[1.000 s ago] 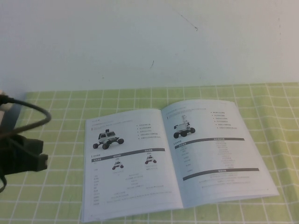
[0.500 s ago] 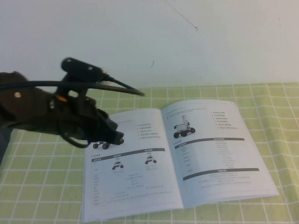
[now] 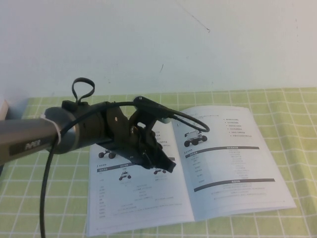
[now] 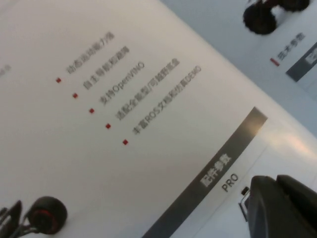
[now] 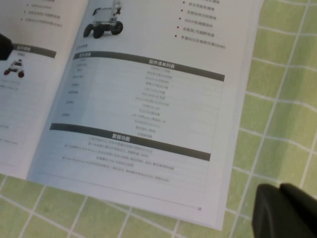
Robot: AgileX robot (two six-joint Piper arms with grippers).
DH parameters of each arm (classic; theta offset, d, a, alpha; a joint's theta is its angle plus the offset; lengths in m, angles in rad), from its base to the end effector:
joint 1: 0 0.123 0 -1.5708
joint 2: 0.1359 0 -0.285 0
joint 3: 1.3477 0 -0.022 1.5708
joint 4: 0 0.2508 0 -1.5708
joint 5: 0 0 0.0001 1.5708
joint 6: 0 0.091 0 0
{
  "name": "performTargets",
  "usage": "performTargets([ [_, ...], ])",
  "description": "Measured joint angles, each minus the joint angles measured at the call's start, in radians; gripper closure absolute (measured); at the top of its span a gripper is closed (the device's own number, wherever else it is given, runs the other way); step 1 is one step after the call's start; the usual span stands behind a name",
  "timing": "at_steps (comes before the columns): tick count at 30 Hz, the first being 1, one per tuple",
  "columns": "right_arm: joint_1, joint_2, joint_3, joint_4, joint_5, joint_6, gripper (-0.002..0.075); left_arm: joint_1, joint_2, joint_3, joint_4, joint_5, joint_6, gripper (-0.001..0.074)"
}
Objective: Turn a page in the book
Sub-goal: Open the closed book
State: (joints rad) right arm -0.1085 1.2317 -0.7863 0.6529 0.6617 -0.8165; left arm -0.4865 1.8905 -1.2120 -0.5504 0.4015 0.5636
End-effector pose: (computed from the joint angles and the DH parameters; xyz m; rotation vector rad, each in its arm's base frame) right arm 0.2390 0.0082 0.2680 -0.3578 2.3899 0.3019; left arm 0.3435 -0.2028 0.1855 0.7535 2.4209 -0.4352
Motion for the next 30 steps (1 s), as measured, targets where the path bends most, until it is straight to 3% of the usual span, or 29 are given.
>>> performTargets([
  [9, 0.000, 0.145, -0.024, 0.087, -0.021, -0.002, 0.0708, 0.000, 0.107, -0.022, -0.011, 0.040, 0.000, 0.0737],
  [16, 0.000, 0.342, -0.195, 0.185, 0.049, 0.001, 0.0491, 0.000, 0.114, -0.027, -0.028, 0.054, 0.003, 0.0737],
  [18, -0.011, 0.423, -0.273, 0.190, 0.121, 0.011, 0.0517, 0.000, 0.114, -0.028, -0.028, 0.056, 0.003, 0.0737],
  [23, -0.051, 0.612, -0.458, 0.192, 0.322, 0.048, 0.0687, 0.000, 0.114, -0.030, -0.028, 0.064, 0.006, 0.0737],
  [30, -0.100, 0.782, -0.673, 0.164, 0.515, 0.057, 0.0722, 0.000, 0.115, -0.032, -0.028, 0.067, 0.015, 0.0737],
])
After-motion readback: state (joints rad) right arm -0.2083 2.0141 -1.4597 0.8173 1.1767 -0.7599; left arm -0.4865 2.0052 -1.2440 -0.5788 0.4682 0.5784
